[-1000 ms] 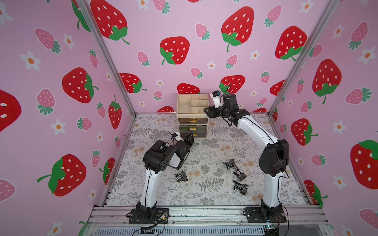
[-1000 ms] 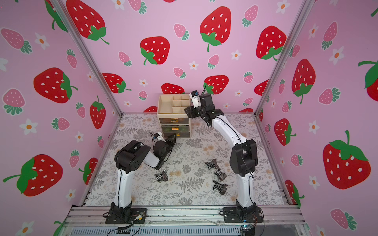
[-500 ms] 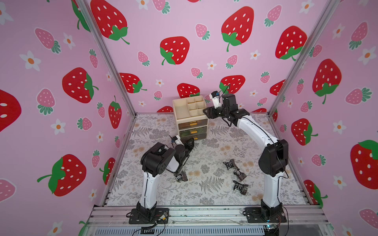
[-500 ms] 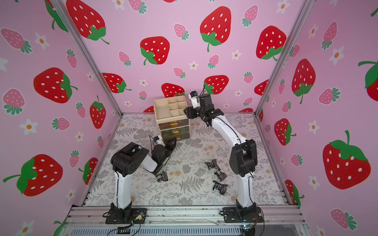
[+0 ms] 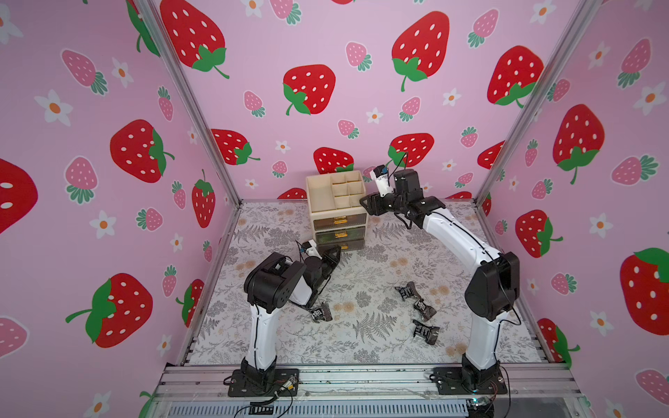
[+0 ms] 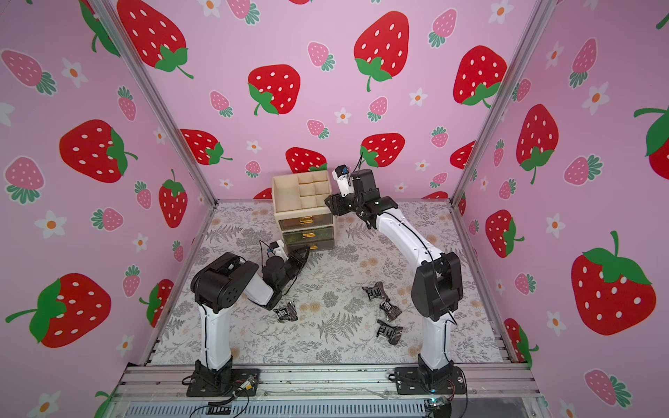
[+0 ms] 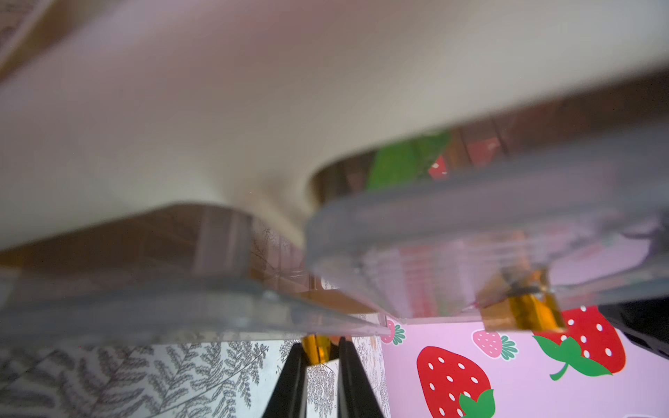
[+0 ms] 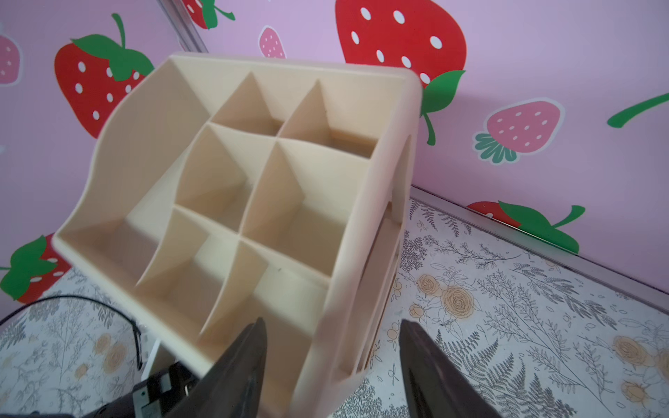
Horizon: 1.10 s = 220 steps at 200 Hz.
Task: Place the cookies into the drawer by color
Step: Open the drawer in the storage box.
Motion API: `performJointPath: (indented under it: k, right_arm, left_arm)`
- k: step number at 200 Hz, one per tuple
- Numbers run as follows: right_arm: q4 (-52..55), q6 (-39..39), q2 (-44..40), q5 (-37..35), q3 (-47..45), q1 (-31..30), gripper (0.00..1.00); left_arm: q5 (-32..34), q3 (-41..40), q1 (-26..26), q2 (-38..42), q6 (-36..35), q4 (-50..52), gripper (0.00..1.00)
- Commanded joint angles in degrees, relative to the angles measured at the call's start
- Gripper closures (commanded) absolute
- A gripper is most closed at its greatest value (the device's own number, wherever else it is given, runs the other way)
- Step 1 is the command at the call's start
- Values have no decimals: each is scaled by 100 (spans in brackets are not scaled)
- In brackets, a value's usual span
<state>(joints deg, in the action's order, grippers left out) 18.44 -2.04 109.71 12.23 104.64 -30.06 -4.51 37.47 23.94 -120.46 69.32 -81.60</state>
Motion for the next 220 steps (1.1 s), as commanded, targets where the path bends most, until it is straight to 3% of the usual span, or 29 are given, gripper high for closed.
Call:
performJointPath:
  k: [1,18,53,91,135,176,220]
  right_arm:
    - [-75,908,-527,6,-295,-375,37]
    - [-199,1330,-540,-25,-353,-553,36]
    - [450,1869,46,552,462,-717,38]
    - [614,2836,746,-110,991,-1096,35]
    - [1132,2905,1514,-619,2066,-1143,36]
    - [895,2900,1742,-1283,2250,-1229,38]
    - [992,2894,1898,-1317,2432,-1226,39]
  left_arm:
    - [-57,142,-194,-151,-259,28,98]
    - [-296,270,-324,-218,-196,48,100]
    - [-296,324,-343,-290,-252,139,100]
    - [-298,454,-382,-428,-229,158,100]
    - [-548,546,-431,-426,-295,315,100]
    - [-629,495,-443,-267,-455,576,100]
    - [-749,14,-336,-265,-257,47,100]
